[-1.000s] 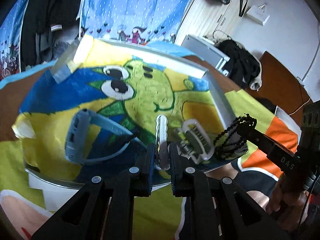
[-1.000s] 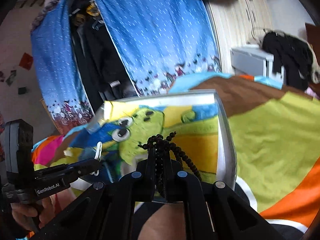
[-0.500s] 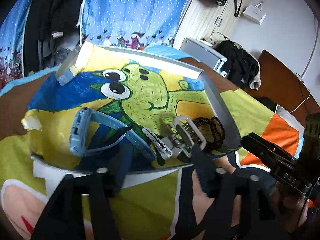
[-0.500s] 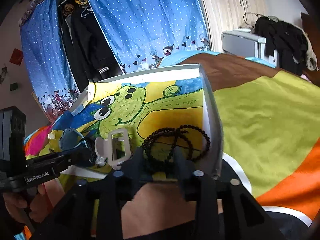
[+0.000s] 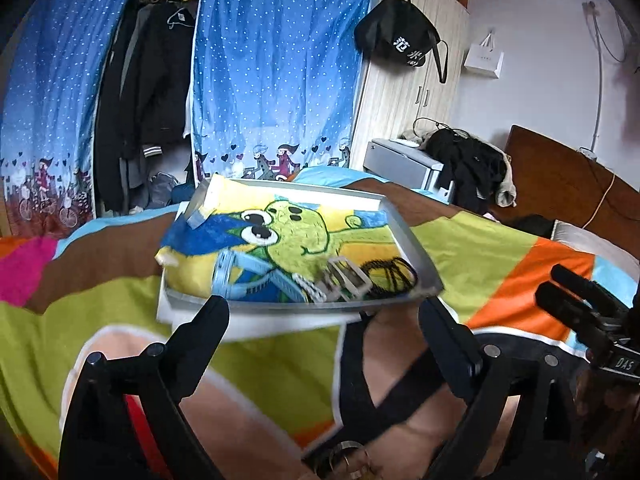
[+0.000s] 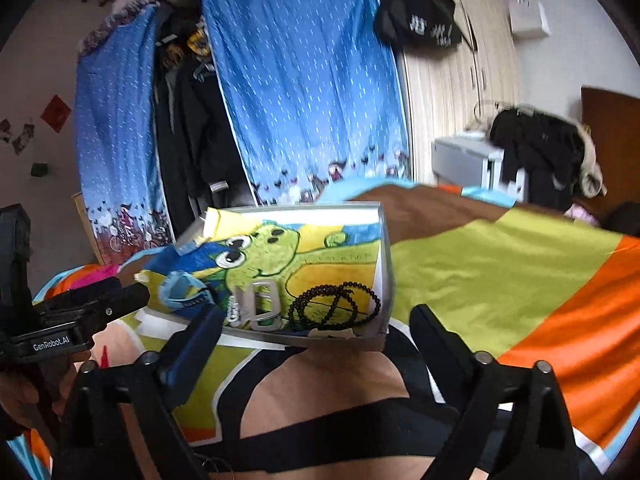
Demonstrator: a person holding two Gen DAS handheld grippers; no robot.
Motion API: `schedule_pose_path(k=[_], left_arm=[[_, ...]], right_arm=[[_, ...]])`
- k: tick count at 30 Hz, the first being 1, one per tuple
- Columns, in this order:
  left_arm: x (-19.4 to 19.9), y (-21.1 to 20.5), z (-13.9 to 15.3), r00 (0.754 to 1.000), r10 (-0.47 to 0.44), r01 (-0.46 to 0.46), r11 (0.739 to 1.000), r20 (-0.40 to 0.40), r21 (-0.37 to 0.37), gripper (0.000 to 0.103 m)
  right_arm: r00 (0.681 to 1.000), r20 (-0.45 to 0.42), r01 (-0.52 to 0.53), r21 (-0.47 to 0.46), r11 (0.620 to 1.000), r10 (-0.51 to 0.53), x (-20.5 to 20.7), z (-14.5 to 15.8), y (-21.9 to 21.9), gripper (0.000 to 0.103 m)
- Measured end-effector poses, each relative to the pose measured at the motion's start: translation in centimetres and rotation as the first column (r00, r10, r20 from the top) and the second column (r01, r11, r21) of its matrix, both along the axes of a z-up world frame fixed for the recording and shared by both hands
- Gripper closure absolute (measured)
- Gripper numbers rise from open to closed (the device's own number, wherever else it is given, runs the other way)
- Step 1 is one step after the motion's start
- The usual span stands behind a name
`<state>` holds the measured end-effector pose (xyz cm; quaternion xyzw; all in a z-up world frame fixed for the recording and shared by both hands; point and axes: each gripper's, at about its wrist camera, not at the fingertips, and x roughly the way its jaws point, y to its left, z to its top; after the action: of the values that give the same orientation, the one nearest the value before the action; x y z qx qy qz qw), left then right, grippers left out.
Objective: Organize jewelry
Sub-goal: 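Move both tools back over the remaining bracelets and rings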
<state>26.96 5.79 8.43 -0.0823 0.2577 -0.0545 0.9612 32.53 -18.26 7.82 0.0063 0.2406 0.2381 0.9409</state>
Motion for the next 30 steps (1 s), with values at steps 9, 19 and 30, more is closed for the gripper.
schedule_pose_path(k=[9, 19, 30], left_arm=[[-8.4, -2.1, 0.1, 0.999, -0.012, 0.012, 1.000, 0.030, -0.009, 0.005], [-15.9, -4.3, -1.9, 0.999, -0.045, 0.044, 0.999, 0.017, 0.014, 0.005], [-19.6, -5.4, -5.2, 0.997, -0.059, 0.060, 0.998, -0.058, 0.020, 0.005]], right_arm=[[0.995, 0.104, 0.010, -0.007, 1.000, -0.009, -9.1, 2.0, -2.6, 0.000], [0.994, 0.084, 0.061, 0.020, 0.998, -0.063, -17.6, 0.0, -5.0, 0.000], [0.994, -0.010, 0.113, -0.013, 0.994, -0.113, -23.3, -4.1, -6.8, 0.000]])
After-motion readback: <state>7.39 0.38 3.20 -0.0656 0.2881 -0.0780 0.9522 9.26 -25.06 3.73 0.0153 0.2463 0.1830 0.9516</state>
